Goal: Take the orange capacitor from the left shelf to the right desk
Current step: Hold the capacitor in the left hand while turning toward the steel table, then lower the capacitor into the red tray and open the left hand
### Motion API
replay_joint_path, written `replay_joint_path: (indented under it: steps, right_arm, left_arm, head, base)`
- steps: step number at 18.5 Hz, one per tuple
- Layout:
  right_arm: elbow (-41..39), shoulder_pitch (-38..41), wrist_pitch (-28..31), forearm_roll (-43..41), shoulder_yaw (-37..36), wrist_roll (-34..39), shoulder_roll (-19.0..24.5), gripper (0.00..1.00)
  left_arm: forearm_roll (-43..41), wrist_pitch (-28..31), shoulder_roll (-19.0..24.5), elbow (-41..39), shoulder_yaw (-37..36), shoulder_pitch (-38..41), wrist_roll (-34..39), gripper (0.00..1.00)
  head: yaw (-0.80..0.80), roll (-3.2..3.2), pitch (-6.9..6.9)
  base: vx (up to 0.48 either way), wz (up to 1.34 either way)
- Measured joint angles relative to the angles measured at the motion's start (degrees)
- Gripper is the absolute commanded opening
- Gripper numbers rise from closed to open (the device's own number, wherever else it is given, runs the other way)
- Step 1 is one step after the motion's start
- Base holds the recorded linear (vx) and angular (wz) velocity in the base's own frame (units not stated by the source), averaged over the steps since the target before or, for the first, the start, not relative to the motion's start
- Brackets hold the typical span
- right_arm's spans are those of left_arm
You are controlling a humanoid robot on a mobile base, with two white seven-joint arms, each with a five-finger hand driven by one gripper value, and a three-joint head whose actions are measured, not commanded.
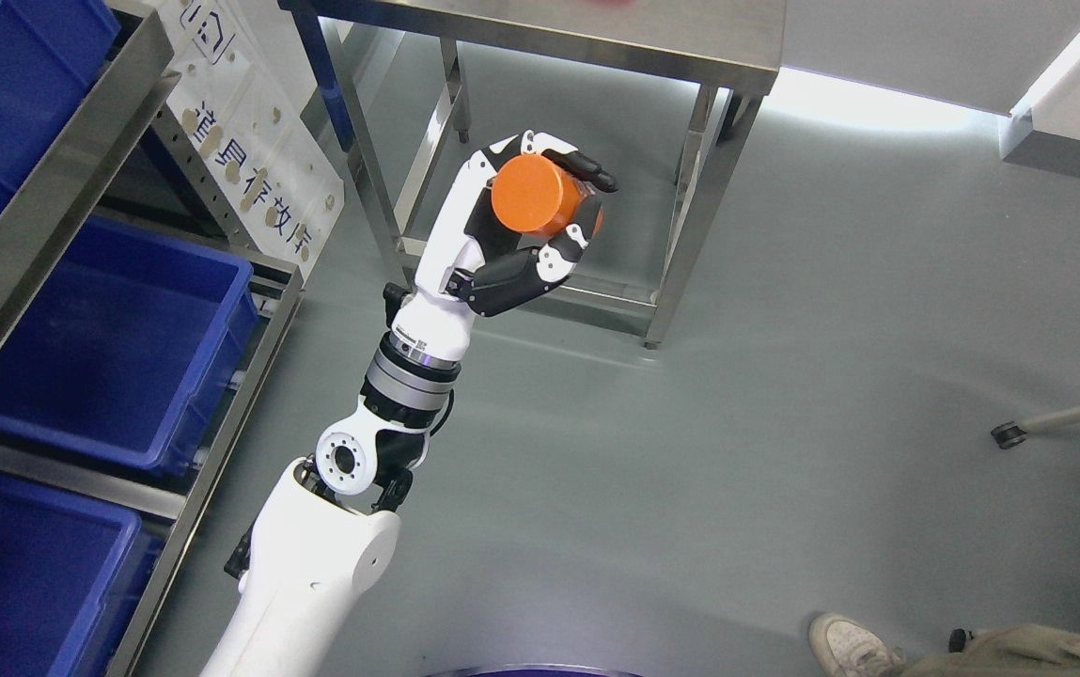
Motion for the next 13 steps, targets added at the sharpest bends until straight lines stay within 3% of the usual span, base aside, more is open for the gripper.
replay_joint_path:
  steps: [13]
  right_arm:
    - [0.0, -0.1, 0.2, 0.0, 0.0, -0.4, 0.0, 1.00]
  left_arm:
    - [0.0, -0.3, 0.0, 0.0, -0.7, -1.1, 0.0, 0.07]
  head:
    - [0.00, 0.00, 0.00]
  base:
    - [0.386, -0.05]
